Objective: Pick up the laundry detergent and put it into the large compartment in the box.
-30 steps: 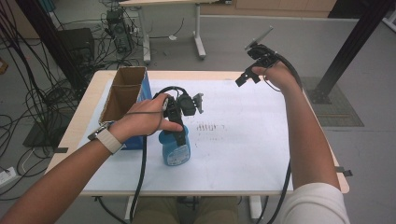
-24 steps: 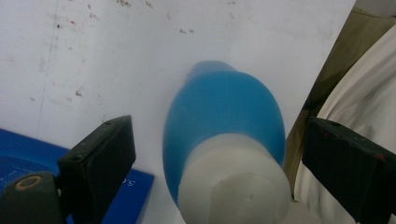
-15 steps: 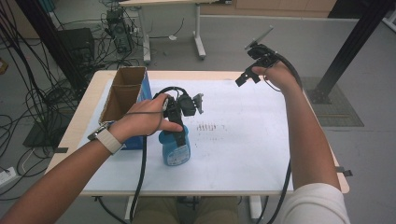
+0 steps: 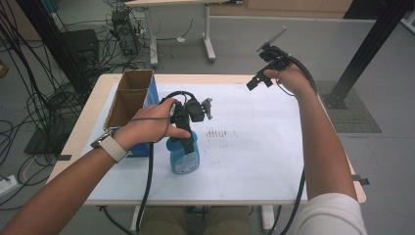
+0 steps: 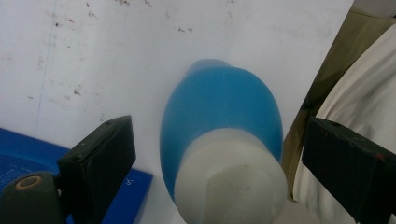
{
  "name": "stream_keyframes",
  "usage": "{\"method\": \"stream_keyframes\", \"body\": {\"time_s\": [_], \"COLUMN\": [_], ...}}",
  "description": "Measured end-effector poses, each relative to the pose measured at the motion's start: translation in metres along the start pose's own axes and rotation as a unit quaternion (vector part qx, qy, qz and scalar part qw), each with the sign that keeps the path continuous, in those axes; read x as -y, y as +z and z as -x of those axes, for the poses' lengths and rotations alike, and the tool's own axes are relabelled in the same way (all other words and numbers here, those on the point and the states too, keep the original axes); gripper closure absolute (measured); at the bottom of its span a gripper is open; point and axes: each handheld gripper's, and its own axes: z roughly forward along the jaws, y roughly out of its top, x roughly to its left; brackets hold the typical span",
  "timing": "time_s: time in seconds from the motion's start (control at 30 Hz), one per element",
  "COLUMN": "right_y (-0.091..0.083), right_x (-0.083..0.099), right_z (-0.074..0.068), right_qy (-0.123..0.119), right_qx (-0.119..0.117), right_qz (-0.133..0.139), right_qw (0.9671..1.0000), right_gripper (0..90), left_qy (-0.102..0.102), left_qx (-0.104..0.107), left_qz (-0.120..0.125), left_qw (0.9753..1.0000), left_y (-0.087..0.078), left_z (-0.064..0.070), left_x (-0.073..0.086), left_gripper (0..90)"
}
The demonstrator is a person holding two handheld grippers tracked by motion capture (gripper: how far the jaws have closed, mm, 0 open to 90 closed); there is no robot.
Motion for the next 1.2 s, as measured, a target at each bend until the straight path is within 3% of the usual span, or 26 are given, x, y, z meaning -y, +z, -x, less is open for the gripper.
{"method": "stream_keyframes", "body": {"time_s": [1.2], "right_y": [0.0018], "right_x": [-0.0013], "right_z": [0.0008], "right_qy": [-0.001], "right_qx": [0.000], "right_qz": [-0.003], "right_qw": [1.0000], "right_gripper": [6.5], "left_qy": [0.001], "left_qx": [-0.002], "left_qz": [0.000], "left_qw": [1.0000], "left_y": [0.0026], "left_z": [-0.0006], "left_x": [0.0000], "left_gripper": [10.1]}}
